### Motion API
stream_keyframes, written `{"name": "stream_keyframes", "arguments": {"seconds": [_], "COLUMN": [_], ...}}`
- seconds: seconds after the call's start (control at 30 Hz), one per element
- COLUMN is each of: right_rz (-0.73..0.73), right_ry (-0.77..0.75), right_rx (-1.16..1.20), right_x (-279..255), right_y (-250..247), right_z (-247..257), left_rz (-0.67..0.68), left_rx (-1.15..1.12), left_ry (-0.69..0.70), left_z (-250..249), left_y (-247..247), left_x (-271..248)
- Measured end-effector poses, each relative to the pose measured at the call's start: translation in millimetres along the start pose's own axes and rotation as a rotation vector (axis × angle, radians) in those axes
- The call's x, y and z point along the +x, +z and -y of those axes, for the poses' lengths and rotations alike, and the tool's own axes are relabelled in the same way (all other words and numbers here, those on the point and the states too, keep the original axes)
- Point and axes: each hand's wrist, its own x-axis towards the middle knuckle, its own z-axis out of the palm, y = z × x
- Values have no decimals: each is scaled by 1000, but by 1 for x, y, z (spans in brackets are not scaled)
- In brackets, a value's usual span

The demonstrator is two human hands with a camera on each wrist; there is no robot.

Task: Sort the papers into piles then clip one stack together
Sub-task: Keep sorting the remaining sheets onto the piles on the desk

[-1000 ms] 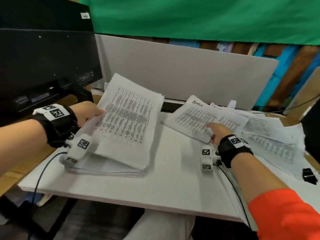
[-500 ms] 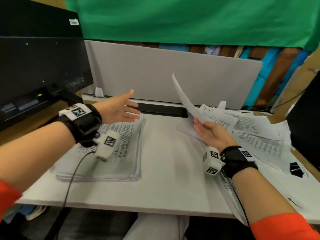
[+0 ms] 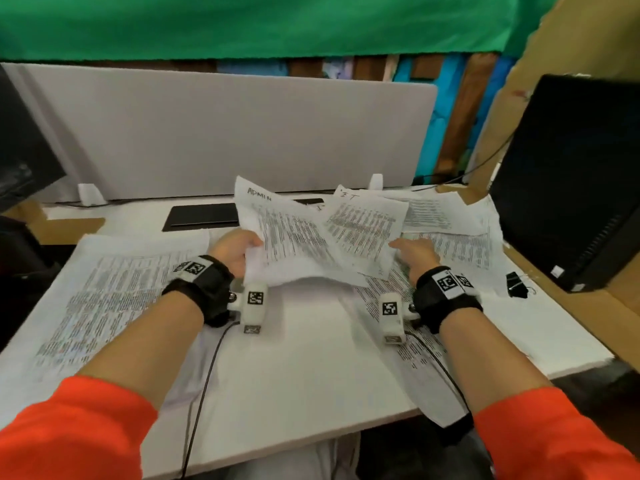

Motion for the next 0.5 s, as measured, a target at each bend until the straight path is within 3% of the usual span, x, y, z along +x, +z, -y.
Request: {"name": "stream_keyframes", "arguments": {"seconds": [0.07, 0.23, 0.3, 0.37, 0.43, 0.5], "right_rz": [25, 249, 182, 33, -64, -95], "right_ry": [9, -78, -340, -708, -1029, -1206], "right_rx": [68, -14, -178, -367, -360, -251], "right_x": [3, -1, 2, -4, -16, -24], "right_y": [5, 25, 24, 15, 5, -3], "right_z": [3, 25, 38, 58, 82, 101], "left_rz": [44, 21, 30, 61, 83, 99], "left_rx": [-53, 102, 106, 104, 108, 91], "left_ry": [-43, -114, -107, -91, -76, -72], "left_z": [1, 20, 24, 25, 24, 25], "left_y": [-8, -23, -28, -30, -30, -30], "left_x": [4, 15, 19, 20, 19, 18]}}
